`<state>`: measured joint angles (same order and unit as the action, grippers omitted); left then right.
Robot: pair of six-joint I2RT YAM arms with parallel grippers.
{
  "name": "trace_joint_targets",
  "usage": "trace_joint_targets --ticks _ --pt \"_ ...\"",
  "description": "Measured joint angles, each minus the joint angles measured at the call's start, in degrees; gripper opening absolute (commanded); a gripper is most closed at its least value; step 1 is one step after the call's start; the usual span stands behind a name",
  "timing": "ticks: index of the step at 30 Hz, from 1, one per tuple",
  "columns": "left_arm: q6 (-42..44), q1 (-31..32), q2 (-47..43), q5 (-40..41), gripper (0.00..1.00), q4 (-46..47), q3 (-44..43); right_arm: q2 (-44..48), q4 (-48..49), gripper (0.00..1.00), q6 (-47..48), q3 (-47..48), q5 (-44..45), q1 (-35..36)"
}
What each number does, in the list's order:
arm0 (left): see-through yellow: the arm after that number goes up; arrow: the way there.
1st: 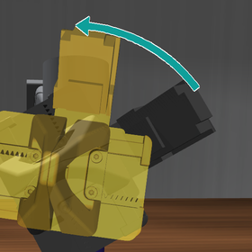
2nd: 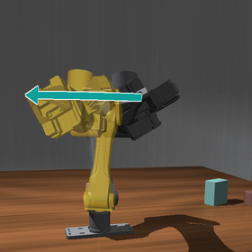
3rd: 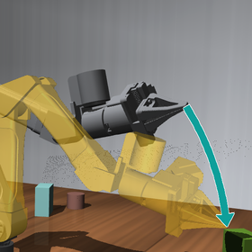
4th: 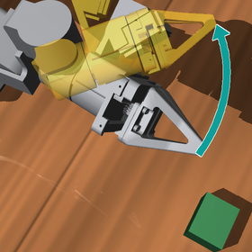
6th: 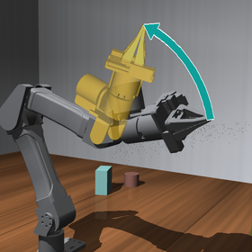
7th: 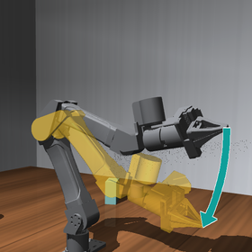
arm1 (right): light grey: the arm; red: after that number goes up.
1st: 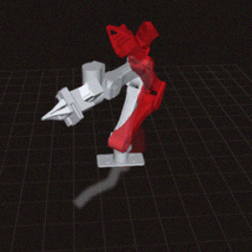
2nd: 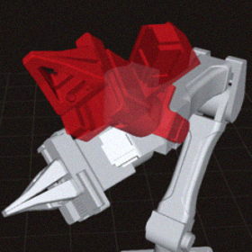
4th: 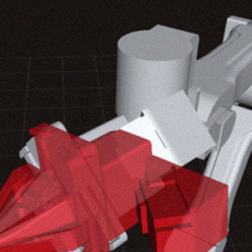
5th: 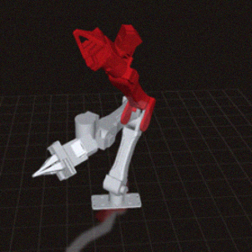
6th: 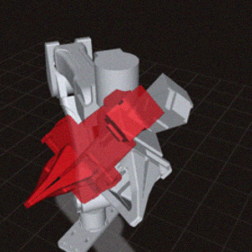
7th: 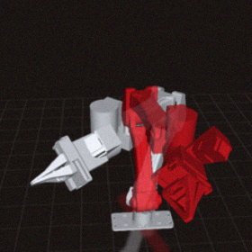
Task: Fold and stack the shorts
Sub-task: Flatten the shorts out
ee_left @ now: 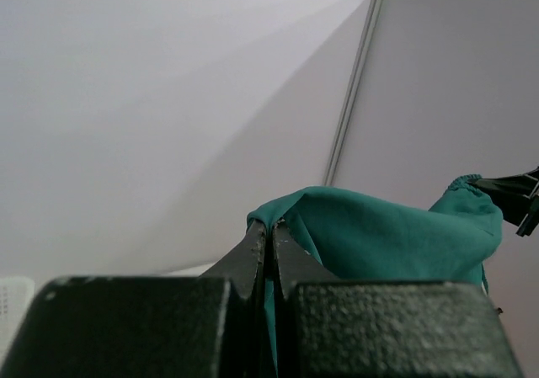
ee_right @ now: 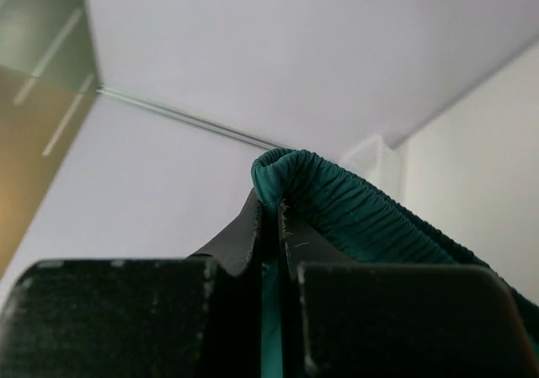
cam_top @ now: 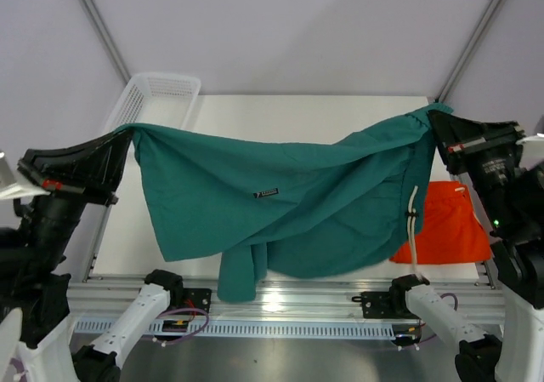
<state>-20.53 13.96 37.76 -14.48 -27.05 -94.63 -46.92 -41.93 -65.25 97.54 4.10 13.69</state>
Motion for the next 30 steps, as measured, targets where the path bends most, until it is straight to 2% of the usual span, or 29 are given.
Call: trace_joint_targets --ticks 2,5,10,13,17,18,19,20,21,22,24,27,28,29,30 --pt "-0.3 0.0 1.4 0.3 0.0 -0.4 0.9 -2.5 -3.4 0.0 -0.3 0.6 0.0 0.0" --pt "-1.1 0.0 2.7 1.3 0.0 2.5 7.4 -7.4 -4.4 0.0 -0.9 -2.2 -0.3 0.0" --pt "-4.0 0.0 7.7 3.8 0.0 10.6 28.2 -13.7 -0.7 0.0 -3.3 -19.1 -0.3 -0.2" --pt "-6.8 -0.4 15.4 5.5 0.0 13.3 36.4 -19.8 0.6 0.0 -4.8 -25.4 -0.2 -0.9" --pt "-12.6 -3.5 29.6 7.1 0.0 20.3 44.6 -33.9 8.7 0.0 -6.1 -25.7 0.1 -1.4" --pt "-13.9 -4.8 33.6 7.3 0.0 21.6 44.8 -39.5 11.2 0.02 -5.5 -23.5 0.0 -1.5" --pt "-15.1 -6.1 37.0 7.1 0.0 23.1 44.8 -44.2 13.1 0.18 -4.8 -20.5 0.1 -1.6" --pt "-16.5 -7.8 40.8 7.0 0.04 25.0 44.7 -51.2 15.0 0.77 -3.4 -15.2 -1.1 -1.8" --pt "-17.8 -9.9 44.1 6.6 0.52 26.6 44.3 -58.7 16.2 0.99 -1.9 -8.0 -2.5 -2.1" --pt "-18.7 -12.0 46.8 6.1 0.72 27.4 43.9 -68.3 15.7 1.0 0.1 2.6 -4.4 -2.3" --pt "-20.6 -15.4 50.7 5.8 0.99 26.3 41.5 -84.0 14.3 0.99 4.0 23.4 -7.4 -2.8" --pt "-21.4 -17.5 52.6 6.6 0.99 25.5 36.5 -101.7 5.0 1.0 8.1 50.1 -9.7 -3.3" --pt "-21.3 -17.4 51.7 6.9 0.99 25.5 35.6 -103.7 4.2 1.0 9.6 52.2 -10.4 -3.5" --pt "-21.0 -17.1 50.1 7.3 0.99 25.3 35.2 -103.3 2.6 1.0 10.9 50.4 -10.8 -3.8" --pt "-20.5 -16.6 48.0 8.0 0.99 24.7 35.2 -100.3 4.1 1.0 12.1 44.0 -10.9 -4.0"
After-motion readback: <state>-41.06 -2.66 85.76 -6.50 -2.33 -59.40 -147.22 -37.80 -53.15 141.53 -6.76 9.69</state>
